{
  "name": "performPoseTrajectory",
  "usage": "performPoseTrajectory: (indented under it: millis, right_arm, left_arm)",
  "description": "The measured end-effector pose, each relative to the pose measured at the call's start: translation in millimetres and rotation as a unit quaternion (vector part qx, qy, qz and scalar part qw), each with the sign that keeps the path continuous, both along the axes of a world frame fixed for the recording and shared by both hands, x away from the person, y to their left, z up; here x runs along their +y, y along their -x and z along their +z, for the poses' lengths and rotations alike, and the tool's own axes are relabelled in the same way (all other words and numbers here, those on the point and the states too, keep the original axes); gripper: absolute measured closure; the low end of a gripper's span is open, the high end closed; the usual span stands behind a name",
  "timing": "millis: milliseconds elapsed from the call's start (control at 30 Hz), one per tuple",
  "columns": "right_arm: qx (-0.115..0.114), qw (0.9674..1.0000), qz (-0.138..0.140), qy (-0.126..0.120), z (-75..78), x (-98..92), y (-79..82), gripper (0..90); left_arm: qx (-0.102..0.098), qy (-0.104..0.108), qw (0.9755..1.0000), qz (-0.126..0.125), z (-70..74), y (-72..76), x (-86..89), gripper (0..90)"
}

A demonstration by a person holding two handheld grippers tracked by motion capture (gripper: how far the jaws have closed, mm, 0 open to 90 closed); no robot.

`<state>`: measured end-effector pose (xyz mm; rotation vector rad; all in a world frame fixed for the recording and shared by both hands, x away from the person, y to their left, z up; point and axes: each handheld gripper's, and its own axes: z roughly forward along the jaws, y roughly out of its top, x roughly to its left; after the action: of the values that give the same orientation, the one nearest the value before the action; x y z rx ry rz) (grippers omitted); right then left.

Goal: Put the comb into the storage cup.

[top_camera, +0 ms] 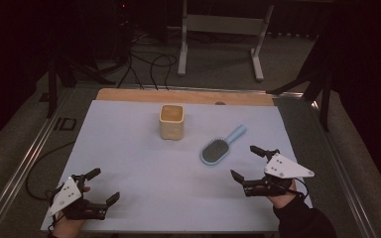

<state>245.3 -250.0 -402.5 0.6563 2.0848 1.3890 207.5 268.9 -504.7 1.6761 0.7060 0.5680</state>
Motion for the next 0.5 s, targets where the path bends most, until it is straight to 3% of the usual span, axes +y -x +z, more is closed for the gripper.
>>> performPoseTrajectory:
  millis: [500]
  right_arm:
    - [-0.004, 0.9999, -0.005, 0.011, 16.3, 0.0, -29.0, 8.4]
  left_arm:
    - [0.0, 0.001, 1.0, -0.001, 0.1, 0.1, 0.4, 0.0]
